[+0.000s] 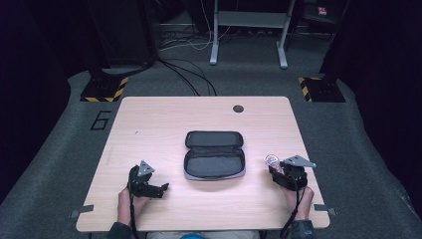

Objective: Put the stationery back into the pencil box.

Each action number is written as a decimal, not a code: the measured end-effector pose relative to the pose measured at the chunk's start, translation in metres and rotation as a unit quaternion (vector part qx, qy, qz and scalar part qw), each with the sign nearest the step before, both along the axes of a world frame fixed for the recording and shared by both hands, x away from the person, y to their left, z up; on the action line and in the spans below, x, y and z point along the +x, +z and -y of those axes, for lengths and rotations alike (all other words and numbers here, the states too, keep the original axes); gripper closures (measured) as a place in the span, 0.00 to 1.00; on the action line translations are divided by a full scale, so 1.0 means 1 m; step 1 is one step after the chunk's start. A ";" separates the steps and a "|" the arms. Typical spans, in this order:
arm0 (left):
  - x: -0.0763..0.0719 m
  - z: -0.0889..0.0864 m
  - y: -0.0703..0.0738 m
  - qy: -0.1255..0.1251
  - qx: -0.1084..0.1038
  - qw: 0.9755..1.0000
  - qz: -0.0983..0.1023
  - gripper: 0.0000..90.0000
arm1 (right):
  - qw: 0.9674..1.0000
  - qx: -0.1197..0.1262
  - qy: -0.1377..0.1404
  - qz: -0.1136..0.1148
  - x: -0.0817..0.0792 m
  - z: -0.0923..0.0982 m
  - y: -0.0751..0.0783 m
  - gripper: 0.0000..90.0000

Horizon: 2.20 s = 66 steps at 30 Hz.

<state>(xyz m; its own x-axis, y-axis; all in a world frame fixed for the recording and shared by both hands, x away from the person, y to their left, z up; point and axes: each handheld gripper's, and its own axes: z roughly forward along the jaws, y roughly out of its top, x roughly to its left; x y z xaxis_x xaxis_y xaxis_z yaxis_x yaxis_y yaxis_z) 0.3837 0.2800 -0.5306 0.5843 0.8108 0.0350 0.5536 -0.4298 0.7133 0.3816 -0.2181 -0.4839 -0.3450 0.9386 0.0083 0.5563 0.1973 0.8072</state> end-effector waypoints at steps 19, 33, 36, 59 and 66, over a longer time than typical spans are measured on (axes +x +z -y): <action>0.000 0.000 0.000 0.000 0.000 1.000 -0.001 0.01 | 0.999 -0.006 0.039 0.019 0.001 -0.021 0.022 0.55; 0.000 0.000 0.000 0.000 -0.001 1.000 0.000 0.01 | 0.997 -0.006 0.071 0.029 0.004 -0.048 0.035 0.55; 0.000 0.000 0.000 0.000 -0.001 1.000 0.000 0.01 | 0.996 -0.008 0.082 0.030 0.005 -0.054 0.037 0.55; 0.000 0.000 0.000 0.000 -0.003 1.000 -0.001 0.01 | 0.989 -0.012 0.144 0.030 0.021 -0.104 0.044 0.55; 0.000 0.000 0.000 0.000 -0.003 1.000 -0.001 0.02 | 0.986 -0.006 0.162 0.021 0.028 -0.121 0.041 0.55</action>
